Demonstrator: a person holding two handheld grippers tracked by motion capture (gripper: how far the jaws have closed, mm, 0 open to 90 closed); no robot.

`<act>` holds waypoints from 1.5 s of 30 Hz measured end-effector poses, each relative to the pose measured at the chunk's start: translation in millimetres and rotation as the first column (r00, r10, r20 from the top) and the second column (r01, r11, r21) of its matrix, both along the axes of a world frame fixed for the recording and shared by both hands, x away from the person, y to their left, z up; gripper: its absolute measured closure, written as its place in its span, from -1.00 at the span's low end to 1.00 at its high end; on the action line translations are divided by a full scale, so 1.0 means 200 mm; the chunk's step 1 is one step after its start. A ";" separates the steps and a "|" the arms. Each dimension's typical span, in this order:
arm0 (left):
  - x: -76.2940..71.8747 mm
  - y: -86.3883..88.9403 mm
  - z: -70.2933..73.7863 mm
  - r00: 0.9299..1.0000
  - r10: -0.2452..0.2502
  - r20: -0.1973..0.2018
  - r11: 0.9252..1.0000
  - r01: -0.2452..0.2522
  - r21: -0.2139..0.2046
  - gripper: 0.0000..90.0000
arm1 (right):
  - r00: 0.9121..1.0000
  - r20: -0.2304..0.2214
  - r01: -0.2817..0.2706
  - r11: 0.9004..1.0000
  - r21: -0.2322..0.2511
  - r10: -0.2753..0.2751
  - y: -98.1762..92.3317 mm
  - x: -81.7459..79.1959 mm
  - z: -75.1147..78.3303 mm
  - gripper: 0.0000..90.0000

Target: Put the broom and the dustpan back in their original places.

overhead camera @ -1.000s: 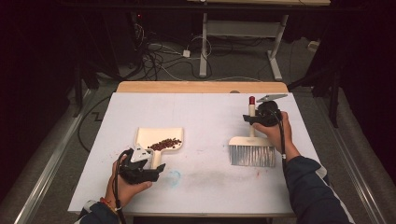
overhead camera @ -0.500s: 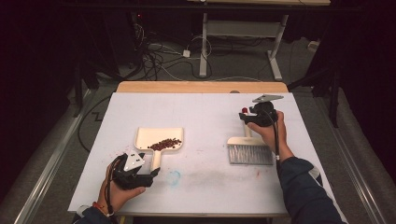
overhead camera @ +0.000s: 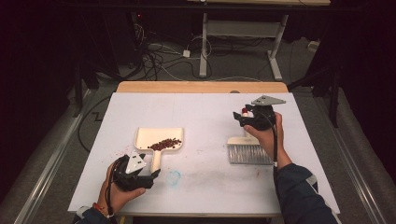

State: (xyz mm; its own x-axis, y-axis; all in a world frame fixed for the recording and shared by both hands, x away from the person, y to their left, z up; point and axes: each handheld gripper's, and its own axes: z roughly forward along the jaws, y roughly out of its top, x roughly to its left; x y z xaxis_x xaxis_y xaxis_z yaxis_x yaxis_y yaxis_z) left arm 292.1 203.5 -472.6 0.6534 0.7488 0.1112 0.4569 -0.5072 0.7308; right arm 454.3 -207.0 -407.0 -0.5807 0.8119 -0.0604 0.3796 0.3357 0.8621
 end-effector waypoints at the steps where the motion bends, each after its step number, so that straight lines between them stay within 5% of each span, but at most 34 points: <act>1: 0.00 0.00 0.00 1.000 0.000 0.000 1.000 0.000 0.004 -0.49 | 1.000 0.012 -0.003 1.000 0.002 0.003 0.00 -0.01 0.01 -0.20; 8: 0.00 0.00 0.00 1.000 -0.004 0.001 1.000 0.004 0.007 -0.52 | 0.998 0.060 -0.012 1.000 0.010 0.012 0.02 -0.08 0.04 -0.28; 22: -0.01 -0.01 0.00 1.000 -0.012 0.007 1.000 0.012 0.009 -0.57 | 0.997 0.078 -0.015 1.000 0.011 0.014 0.00 -0.22 0.12 -0.59; 26: -0.01 -0.02 -0.01 1.000 -0.006 0.007 1.000 0.005 0.013 -0.60 | 0.993 0.118 -0.012 0.999 -0.034 0.016 0.01 -0.28 0.12 -0.59; 45: 0.00 -0.01 -0.01 1.000 0.002 0.018 1.000 -0.002 0.026 -0.61 | 0.978 0.193 -0.074 0.995 -0.062 0.085 -0.07 -0.49 0.09 -0.55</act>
